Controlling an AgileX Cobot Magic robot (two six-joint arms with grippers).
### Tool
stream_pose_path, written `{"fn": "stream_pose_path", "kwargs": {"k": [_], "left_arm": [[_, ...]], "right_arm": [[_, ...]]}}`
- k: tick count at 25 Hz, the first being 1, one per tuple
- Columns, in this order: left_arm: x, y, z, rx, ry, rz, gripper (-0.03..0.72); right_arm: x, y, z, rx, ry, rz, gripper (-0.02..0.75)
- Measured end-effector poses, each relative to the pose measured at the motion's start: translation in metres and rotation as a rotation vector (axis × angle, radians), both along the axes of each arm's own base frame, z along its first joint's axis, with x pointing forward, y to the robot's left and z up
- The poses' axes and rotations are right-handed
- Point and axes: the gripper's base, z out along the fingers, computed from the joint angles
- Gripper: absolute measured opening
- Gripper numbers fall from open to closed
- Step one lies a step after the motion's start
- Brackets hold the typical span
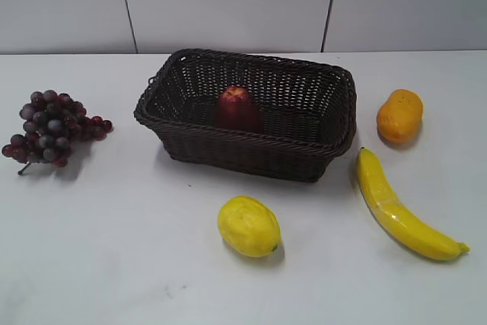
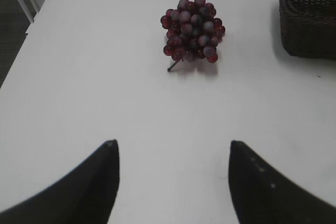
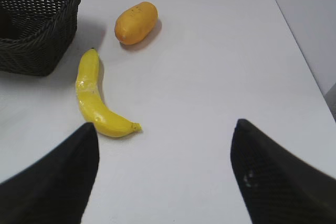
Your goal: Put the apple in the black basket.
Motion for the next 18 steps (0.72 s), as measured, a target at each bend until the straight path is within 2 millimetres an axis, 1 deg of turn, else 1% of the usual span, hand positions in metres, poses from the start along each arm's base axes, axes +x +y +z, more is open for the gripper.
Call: {"fn": "stream_pose_path", "kwargs": {"k": [10,12,16,18], "left_arm": [[0.0000,0.0000,0.0000,0.000,0.000,0.000,0.489],[0.0000,0.0000,0.0000,0.000,0.000,0.000,0.506],[0.0000,0.0000,0.0000,0.000,0.000,0.000,0.580],[0.0000,0.0000,0.0000,0.000,0.000,0.000,0.599]], "right_arm": [[0.0000,0.0000,0.0000,0.000,0.000,0.000,0.588],[0.0000,0.0000,0.0000,0.000,0.000,0.000,0.588],[0.0000,0.0000,0.0000,0.000,0.000,0.000,0.588],[0.0000,0.0000,0.0000,0.000,0.000,0.000,0.588]]}}
